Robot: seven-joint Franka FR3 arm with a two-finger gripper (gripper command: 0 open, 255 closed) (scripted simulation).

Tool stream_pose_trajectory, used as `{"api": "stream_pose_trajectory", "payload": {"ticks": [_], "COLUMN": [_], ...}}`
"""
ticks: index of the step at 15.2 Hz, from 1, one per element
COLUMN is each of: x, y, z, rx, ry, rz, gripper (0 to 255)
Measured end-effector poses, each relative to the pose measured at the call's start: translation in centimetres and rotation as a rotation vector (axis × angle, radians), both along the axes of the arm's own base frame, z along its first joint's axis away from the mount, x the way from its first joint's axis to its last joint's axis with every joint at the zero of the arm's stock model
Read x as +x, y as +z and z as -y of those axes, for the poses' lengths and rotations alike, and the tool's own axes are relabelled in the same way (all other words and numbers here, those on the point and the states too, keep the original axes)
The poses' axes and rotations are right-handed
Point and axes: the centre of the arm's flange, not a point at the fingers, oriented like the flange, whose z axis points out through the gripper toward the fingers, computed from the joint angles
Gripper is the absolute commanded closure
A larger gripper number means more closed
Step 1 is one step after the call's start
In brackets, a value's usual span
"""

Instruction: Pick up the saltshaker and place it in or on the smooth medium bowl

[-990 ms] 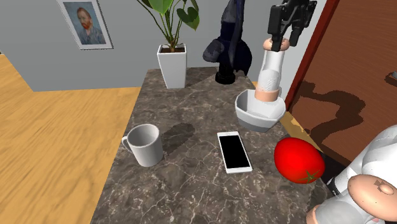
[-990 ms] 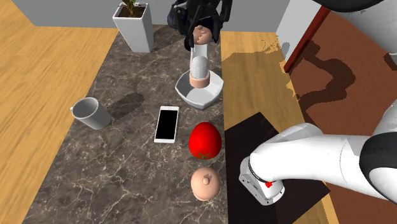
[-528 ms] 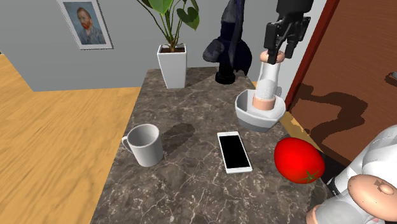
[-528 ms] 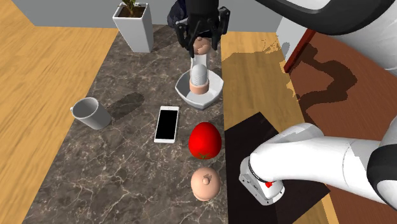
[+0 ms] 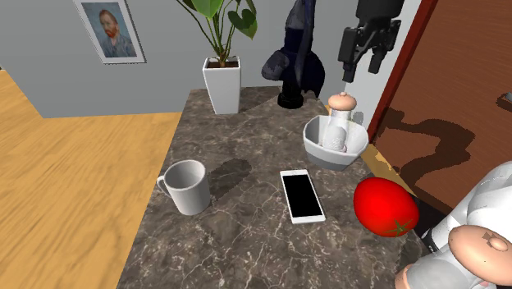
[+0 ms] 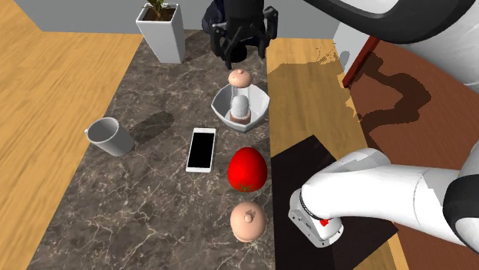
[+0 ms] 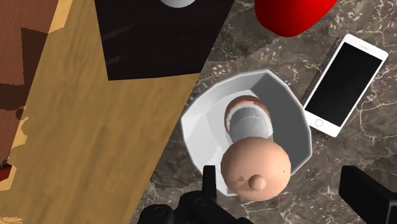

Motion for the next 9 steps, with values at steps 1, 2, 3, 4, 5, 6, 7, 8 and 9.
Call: {"api": "stream_pose_trajectory", "payload": {"ticks": [1,2,3,4,5,6,7,8,9], "x": [0.0,0.0,0.0,0.0,0.1,0.0,0.0,0.1,0.2], "y": [0.0,0.0,0.0,0.0,0.7,1.6,2.7,3.8,4.4], "z": [0.0,0.0,0.0,0.0,0.0,0.0,0.1,0.0,-0.1], "rx": [0.0,0.0,0.0,0.0,0.0,0.0,0.0,0.0,0.0], "ry": [0.0,0.0,0.0,0.0,0.0,0.0,0.0,0.0,0.0], "rz": [0.0,0.0,0.0,0.0,0.0,0.001,0.001,0.001,0.001], "gripper": [0,0,0,0,0,0,0,0,0]}}
